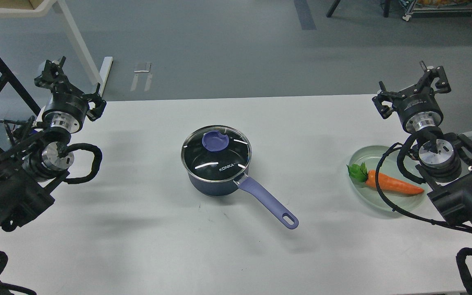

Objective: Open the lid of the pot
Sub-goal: 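Move the right gripper toward the purple saucepan handle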

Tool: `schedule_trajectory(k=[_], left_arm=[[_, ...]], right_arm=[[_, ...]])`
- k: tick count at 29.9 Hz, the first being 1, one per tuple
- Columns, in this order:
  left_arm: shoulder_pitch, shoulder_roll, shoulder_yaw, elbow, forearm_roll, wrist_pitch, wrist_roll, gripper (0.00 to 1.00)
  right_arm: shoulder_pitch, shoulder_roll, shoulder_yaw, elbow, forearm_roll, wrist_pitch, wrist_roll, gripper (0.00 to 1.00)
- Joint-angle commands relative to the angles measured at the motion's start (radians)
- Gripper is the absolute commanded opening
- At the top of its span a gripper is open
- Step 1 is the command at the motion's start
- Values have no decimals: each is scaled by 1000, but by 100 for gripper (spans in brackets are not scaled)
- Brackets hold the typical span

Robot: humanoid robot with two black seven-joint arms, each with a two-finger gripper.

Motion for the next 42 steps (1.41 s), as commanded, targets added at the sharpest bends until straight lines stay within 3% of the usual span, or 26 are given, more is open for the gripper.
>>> schedule_trajectory(k=[1, 6, 11, 18, 24, 28, 33, 42], left_arm=[[-2, 0, 4, -3, 6, 2, 0, 100], [-12, -1, 4, -8, 6, 11, 0, 100], [-49, 11, 5, 2, 8, 35, 0, 100], [-57, 20, 5, 0, 9, 28, 2, 100], [-55, 34, 7, -6, 9, 5, 10, 100], [-52, 79, 7, -6, 11, 8, 25, 100], [-48, 99, 26, -15, 15, -3, 65, 100], [-85, 118, 70, -25, 58, -17, 78, 100]], right_arm=[[4, -5, -16, 1, -2, 2, -1, 100], [32, -24, -135, 20, -2, 3, -1, 100], [116, -155, -312, 78, -21, -3, 1, 100], [389, -284, -700, 136, -139, -1, 4, 100], [686, -324, -1087, 270, -395, -15, 4, 100], [892, -293, -1340, 337, -538, -64, 5, 100], [1073, -157, -1596, 466, -668, -74, 4, 99], [1193, 74, -1851, 711, -778, -149, -5, 96]])
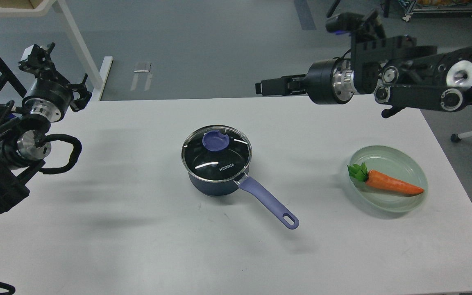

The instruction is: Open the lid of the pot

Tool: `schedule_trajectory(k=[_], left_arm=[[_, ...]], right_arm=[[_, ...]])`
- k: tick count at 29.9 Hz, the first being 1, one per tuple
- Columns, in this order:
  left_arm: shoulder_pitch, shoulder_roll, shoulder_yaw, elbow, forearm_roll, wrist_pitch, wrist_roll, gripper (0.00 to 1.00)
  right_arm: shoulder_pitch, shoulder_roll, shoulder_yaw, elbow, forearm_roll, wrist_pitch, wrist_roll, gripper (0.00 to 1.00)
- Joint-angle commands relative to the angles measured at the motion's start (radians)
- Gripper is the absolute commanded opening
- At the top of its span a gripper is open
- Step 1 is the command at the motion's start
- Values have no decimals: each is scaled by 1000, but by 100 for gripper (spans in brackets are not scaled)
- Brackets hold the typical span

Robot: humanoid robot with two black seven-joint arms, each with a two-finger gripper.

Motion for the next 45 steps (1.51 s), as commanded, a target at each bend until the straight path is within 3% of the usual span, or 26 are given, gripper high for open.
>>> schedule_trajectory(k=[1, 7, 14, 18, 30, 37, 45], left_arm=[[-16, 7, 1, -3, 5, 0, 3, 100], [-17, 23, 26, -72, 7, 2, 5, 100], [-37, 46, 24, -74, 7, -1, 5, 100], [-37, 47, 24, -86, 7, 2, 3, 100], [-53, 46, 26, -87, 7, 0, 6, 100], [-57, 44, 26, -89, 7, 2, 8, 100], [-57, 50, 26, -114, 7, 3, 6, 100]], right_arm=[[29, 63, -76, 90, 3, -28, -2, 96], [37, 128, -143, 161, -11, -56, 1, 92], [30, 180, -218, 219, -12, -56, -2, 74], [16, 192, -235, 219, -14, -54, -2, 69], [-30, 231, -235, 210, -3, -56, 3, 63], [-36, 238, -226, 207, 2, -62, 3, 43], [-26, 238, -225, 212, 0, -59, 3, 41]])
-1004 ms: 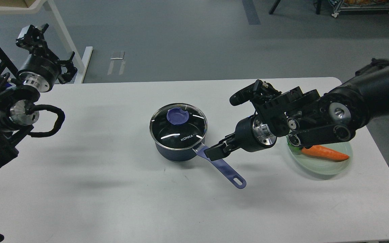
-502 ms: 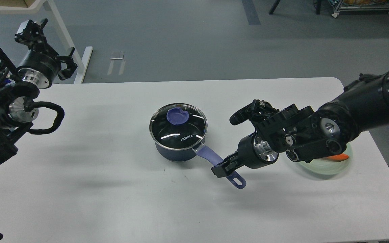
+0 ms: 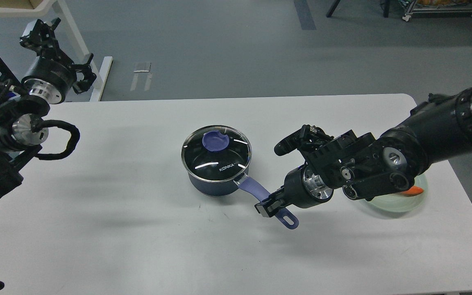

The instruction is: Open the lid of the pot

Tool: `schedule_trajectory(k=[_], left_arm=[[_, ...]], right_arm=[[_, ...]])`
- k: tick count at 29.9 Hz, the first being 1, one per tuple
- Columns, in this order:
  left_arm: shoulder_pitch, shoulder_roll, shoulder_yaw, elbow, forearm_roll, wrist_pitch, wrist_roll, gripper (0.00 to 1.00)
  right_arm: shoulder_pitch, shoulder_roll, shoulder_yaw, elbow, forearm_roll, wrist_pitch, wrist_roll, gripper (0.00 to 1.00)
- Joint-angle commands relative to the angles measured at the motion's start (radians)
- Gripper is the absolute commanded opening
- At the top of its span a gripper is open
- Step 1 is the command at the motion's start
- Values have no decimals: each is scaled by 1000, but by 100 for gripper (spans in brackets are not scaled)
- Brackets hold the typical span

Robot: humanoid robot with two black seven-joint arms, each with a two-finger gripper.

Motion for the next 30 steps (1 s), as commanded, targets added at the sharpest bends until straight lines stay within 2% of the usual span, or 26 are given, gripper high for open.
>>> schedule_trajectory(k=[1, 7, 11, 16, 21, 25, 30], left_arm=[[0, 6, 0, -9, 1, 3, -2, 100], [-2, 14, 1, -24, 13, 4, -2, 100], [-34, 12, 0, -37, 158, 0, -9, 100], [-83, 0, 1, -55, 416, 0, -8, 100], [-125, 2, 29, -203, 807, 20, -14, 99], [-152, 9, 36, -369, 1101, 72, -8, 99], [-166, -3, 67, -405, 1489, 87, -8, 99]], right_arm=[[6, 0, 0, 2, -1, 4, -1, 41], [6, 0, 0, 4, -10, 6, -1, 23], [9, 2, 0, 4, -10, 9, 1, 17], [12, 2, 5, 4, -12, 10, 2, 15], [10, 2, 9, 1, -12, 14, 2, 15], [4, 0, 20, -1, -12, 15, 7, 14], [-2, -3, 23, -2, -13, 15, 7, 13]])
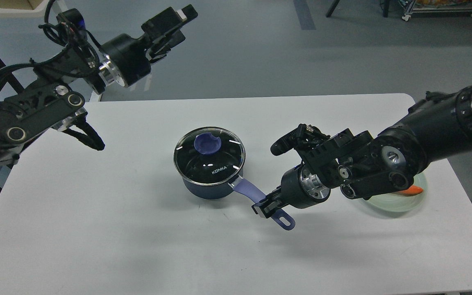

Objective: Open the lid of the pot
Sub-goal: 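Reach the left gripper over the pot and grasp the purple lid knob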

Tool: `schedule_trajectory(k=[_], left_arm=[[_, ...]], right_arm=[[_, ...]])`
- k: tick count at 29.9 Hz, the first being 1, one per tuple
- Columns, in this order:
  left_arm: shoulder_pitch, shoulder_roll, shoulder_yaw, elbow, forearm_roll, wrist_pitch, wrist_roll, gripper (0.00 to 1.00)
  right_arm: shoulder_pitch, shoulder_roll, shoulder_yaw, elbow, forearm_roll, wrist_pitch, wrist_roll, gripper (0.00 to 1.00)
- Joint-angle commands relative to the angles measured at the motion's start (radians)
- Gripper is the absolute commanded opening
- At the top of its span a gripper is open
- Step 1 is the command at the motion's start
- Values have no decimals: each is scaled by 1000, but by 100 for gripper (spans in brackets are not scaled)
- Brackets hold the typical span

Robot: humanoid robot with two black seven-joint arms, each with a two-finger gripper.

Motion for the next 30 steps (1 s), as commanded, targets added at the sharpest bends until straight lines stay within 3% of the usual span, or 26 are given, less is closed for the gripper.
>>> schedule_trajectory(k=[1, 8, 15, 23, 30], left_arm=[[-6, -15, 31, -14, 286, 26, -3, 99], [-3, -58, 152, -7, 630, 122, -7, 99], [-6, -58, 332, -2, 690, 263, -6, 99], [-3, -135, 415, 105, 704, 308, -7, 99], [6, -144, 453, 122, 704, 317, -7, 99]], right_arm=[[-1, -1, 2, -1, -1, 0, 0, 13], [-3, -1, 2, -1, -1, 2, 1, 13], [-4, -1, 2, 1, -1, 3, 1, 13], [-4, 10, 2, -1, -7, 3, 1, 13], [-4, 5, 2, -1, -23, 3, 1, 14]])
